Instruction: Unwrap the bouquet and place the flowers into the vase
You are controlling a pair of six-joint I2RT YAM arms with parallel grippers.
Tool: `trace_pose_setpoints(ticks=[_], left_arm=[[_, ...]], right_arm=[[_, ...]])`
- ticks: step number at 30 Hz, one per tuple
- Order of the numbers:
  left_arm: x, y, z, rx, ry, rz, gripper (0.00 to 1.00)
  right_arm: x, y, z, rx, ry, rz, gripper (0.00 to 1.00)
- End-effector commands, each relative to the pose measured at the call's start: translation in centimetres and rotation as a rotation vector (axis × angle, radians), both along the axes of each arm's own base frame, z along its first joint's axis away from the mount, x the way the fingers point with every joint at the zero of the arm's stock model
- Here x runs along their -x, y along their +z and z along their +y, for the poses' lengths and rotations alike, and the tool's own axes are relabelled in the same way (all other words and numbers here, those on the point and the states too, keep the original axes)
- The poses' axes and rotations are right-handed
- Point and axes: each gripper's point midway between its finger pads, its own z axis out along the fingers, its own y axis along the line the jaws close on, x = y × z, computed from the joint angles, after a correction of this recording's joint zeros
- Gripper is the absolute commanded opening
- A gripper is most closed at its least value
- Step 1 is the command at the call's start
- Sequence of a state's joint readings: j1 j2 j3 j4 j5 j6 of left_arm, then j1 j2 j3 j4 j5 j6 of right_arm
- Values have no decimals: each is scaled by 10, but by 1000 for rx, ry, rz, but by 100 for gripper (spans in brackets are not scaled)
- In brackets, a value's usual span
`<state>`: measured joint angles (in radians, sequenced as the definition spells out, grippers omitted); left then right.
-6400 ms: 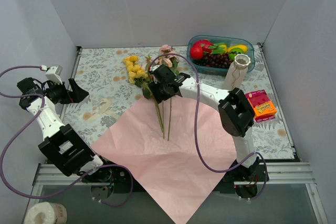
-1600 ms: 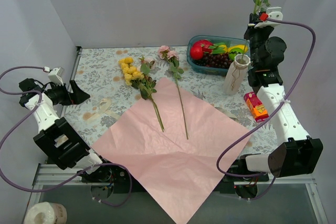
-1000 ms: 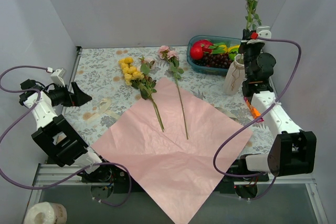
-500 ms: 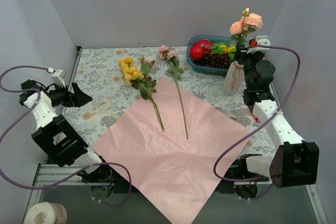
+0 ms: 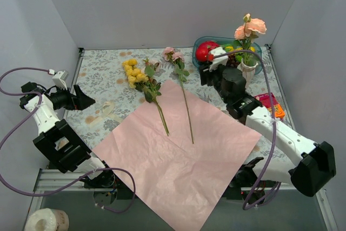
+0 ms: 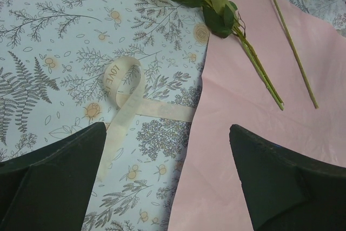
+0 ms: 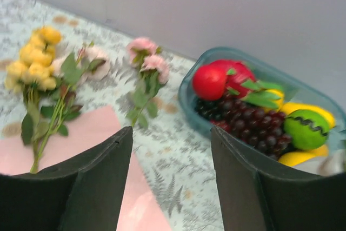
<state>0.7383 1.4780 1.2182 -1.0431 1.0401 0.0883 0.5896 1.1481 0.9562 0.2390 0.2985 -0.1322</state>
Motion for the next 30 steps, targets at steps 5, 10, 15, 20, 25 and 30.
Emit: trace_pose_setpoints(ticks=[5,10,15,20,25,30], left_arm=[[2,12,-5,-13,-10,-51,98],[2,10,-4,-17,-6,-46,98],[3,10,-4,-29,-7,-49,98],[2,11,-2,-37,-4,-51,98],[0,11,0,-35,-4,-52,98],[-1,8,1,-38,-3,-49,98]], right_arm=[[-8,-42,53,116,18,127,93],[-43,-110,80,172,17,336,98],[-66,-150,115,121,60,500,98],[-73,-216,131,123,75,701,95],[-83,-237,124,128,53,713,81],[-82,-263,112,219,3,761,73]])
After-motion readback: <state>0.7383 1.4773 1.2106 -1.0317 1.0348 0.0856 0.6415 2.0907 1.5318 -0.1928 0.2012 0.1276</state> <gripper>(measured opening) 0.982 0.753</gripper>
